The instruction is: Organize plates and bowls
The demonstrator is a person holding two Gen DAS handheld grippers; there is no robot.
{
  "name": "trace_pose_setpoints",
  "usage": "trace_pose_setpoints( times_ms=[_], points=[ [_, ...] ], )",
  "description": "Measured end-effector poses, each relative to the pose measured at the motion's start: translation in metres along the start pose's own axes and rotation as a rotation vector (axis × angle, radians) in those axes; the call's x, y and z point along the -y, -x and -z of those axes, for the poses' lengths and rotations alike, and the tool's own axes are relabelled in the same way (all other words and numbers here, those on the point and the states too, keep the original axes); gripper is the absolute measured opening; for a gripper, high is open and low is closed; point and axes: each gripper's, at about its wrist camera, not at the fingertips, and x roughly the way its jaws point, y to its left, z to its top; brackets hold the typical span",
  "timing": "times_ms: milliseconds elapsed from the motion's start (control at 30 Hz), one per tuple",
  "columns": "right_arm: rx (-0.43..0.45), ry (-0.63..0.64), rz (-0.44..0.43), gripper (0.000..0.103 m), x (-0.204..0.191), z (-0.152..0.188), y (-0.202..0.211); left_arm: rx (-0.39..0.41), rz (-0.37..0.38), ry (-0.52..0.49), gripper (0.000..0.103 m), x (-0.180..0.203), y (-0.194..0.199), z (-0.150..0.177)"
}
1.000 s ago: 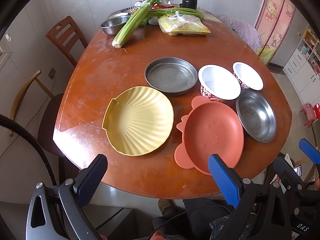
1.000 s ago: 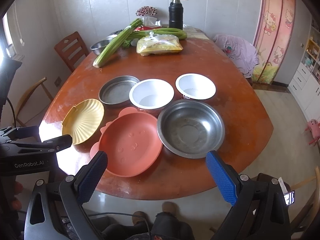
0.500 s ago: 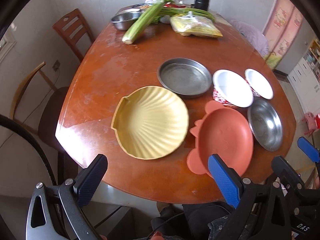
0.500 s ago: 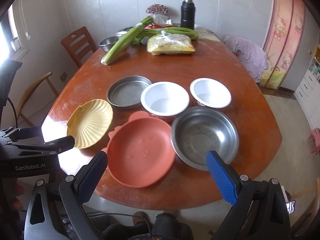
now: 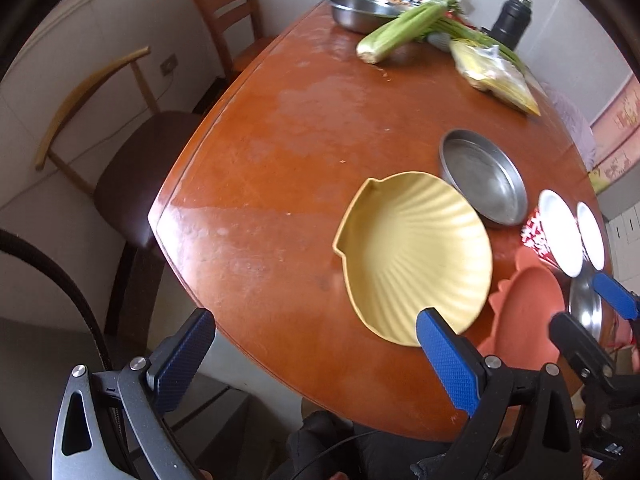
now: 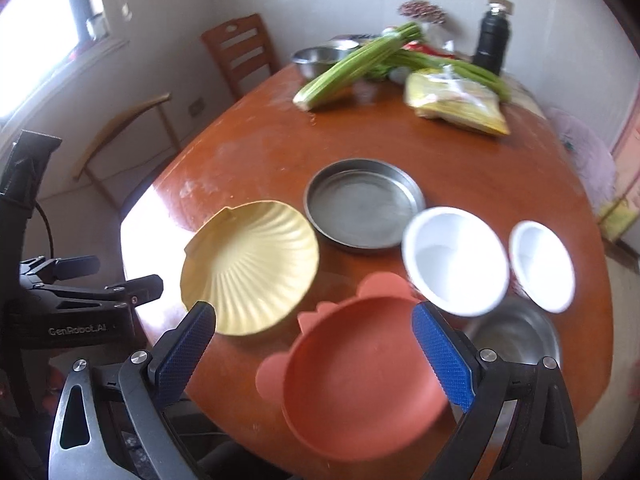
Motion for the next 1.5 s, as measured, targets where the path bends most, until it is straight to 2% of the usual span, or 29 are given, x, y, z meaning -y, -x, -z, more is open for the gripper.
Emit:
trace_pose_setpoints(
  times_ms=[333,433,500,567,700,867,967,1067,1100,1167,1300,1500],
  points=[
    [-0.076,0.089,-0.003,0.097,-0.007,-0.037,-0.072,-0.056,0.022,0.032,0.101,-0.001,-0.041,-0.01],
    [-0.117,0.092,-0.009,0.091,-0.002,-0.041,-0.09,-0.067,0.021,0.037,0.101,0.0,-0.051,-0.013],
    [-0.135,0.101,-0.012,0.076,-0.001,-0.043,-0.098,-0.077,0.031,0.052,0.1,0.0,-0.057,-0.015],
    [-0.162,0.115,-0.028,0.066,0.0,-0.043,-0.105,-0.078,0.027,0.049,0.098,0.001,-0.061,-0.017],
    [-0.185,0.129,-0.025,0.06,-0.002,-0.046,-0.119,-0.082,0.023,0.049,0.093,0.002,-0.067,-0.022],
    [-0.199,0.131,-0.024,0.055,-0.002,-0.049,-0.13,-0.104,0.034,0.046,0.081,0.005,-0.078,-0.026],
    [-0.197,0.142,-0.019,0.054,-0.005,-0.051,-0.131,-0.097,0.025,0.024,0.079,0.01,-0.079,-0.027],
    [-0.21,0.138,-0.041,0.039,-0.006,-0.051,-0.135,-0.089,0.026,0.01,0.075,0.015,-0.078,-0.027],
    [-0.224,0.139,-0.043,0.037,-0.008,-0.051,-0.139,-0.087,0.025,0.004,0.073,0.016,-0.078,-0.027],
    [-0.23,0.141,-0.047,0.035,-0.009,-0.05,-0.142,-0.076,0.027,-0.008,0.061,0.019,-0.076,-0.028],
    [-0.222,0.154,-0.054,0.035,-0.015,-0.048,-0.142,-0.069,0.057,-0.019,0.041,0.025,-0.075,-0.031],
    [-0.221,0.155,-0.07,0.036,-0.017,-0.047,-0.141,-0.072,0.1,0.028,0.04,0.016,-0.073,-0.032]
  ],
)
